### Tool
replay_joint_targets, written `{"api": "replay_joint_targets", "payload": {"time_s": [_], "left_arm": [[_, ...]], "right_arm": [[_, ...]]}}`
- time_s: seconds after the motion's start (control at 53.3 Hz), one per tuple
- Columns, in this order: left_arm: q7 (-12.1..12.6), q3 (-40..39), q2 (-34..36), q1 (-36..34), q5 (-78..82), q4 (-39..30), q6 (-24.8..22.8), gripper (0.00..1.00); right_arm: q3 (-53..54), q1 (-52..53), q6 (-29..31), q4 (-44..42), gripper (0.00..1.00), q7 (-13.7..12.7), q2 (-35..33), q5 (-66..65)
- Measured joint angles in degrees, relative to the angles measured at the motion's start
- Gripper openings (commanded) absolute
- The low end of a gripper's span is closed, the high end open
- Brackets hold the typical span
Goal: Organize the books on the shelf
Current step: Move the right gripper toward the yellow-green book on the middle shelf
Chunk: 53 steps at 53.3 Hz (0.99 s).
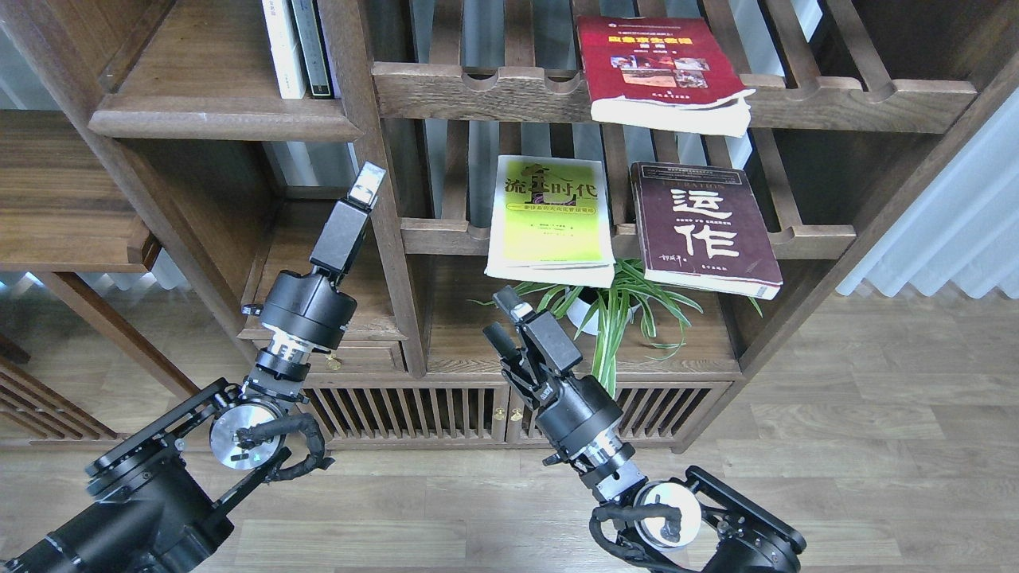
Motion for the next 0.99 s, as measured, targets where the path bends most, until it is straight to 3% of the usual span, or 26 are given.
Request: {"api": "replay_joint_targets", "payload": {"time_s": [0.544,0.619,0.75,0.825,0.882,0.994], "left_arm": [[0.0,-0.6,0.6,3.7,0.0,0.0,0.0,0.99],[0.0,-1.1,1.0,4.1,0.0,0.0,0.0,0.99],[0.0,-1.9,2.0,5.3,0.0,0.0,0.0,0.99],[0.0,-2.1,2.4,6.4,0.0,0.0,0.0,0.99],[0.0,-2.3,3.0,8.5,0.1,0.0,0.0,0.99],[0.0,-2.9,3.1,10.8,0.1,-0.1,0.0,0.99]], "right_arm": [[-0.9,0.0,0.0,-0.6,0.99,0.7,0.0,2.1],[-1.3,0.0,0.0,-0.5,0.99,2.8,0.0,2.2],[-1.7,0.3,0.0,-0.5,0.99,9.9,0.0,2.5],[-1.8,0.8,0.0,-0.5,0.99,12.8,0.0,2.6],[-1.8,1.3,0.0,-0.6,0.99,14.1,0.0,2.6],[-2.2,1.4,0.0,-0.9,0.99,14.4,0.0,3.0]]}}
